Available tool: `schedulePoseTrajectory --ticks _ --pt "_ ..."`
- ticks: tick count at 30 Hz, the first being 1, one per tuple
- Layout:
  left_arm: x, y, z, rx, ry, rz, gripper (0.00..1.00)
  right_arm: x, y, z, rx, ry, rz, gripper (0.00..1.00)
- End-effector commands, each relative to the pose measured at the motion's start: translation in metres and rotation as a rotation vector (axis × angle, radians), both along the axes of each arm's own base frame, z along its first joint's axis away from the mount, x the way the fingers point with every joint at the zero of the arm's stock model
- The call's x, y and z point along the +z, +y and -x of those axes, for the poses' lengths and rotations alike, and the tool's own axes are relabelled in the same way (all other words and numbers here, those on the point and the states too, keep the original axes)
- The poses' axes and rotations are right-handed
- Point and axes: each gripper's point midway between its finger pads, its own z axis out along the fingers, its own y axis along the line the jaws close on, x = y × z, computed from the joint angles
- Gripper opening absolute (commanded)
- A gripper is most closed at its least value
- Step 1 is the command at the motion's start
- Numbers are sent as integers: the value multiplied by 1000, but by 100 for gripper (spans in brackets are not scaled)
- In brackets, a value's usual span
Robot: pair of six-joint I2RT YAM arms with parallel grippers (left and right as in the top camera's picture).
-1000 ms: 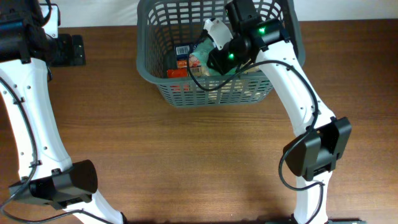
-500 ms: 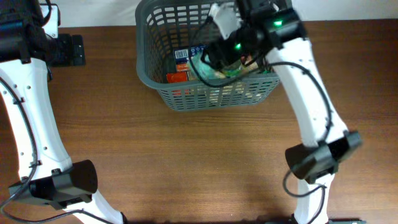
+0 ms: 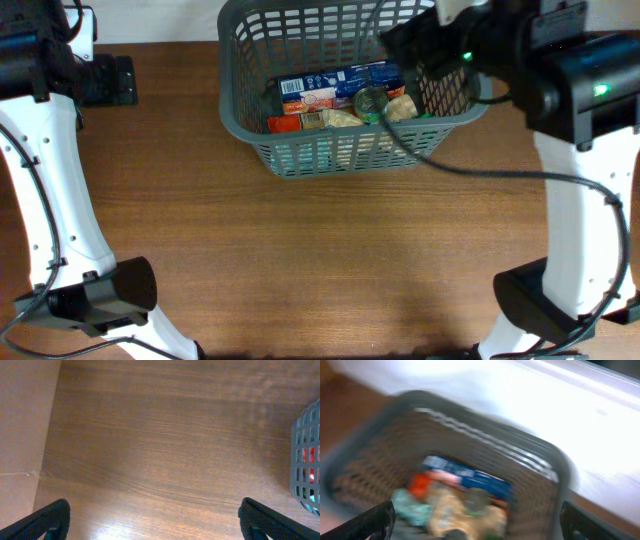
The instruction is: Pack container
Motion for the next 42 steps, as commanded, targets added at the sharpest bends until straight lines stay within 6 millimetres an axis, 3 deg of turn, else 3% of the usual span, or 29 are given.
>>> schedulePoseTrajectory --ticks 1,4,6,8,14,34,37,42 --pt "1 1 2 10 -6 11 99 27 -90 9 -356 -62 -13 99" --pt "1 1 2 10 -5 10 99 23 -157 21 -562 -24 -78 99" --pt "1 1 2 10 -5 10 99 16 -186 25 -643 12 -127 98" --pt "1 1 2 10 -6 11 99 5 -203 25 -651 57 -188 99" --pt "1 1 2 10 -6 11 99 -15 -230 24 -677 123 -244 99" --pt "1 1 2 10 -6 11 99 -24 -233 26 -691 160 -240 99" --pt "1 1 2 10 -5 10 99 -8 -234 43 -714 114 -224 99" --pt "1 1 2 10 -6 11 99 55 -233 87 -749 -135 -206 99"
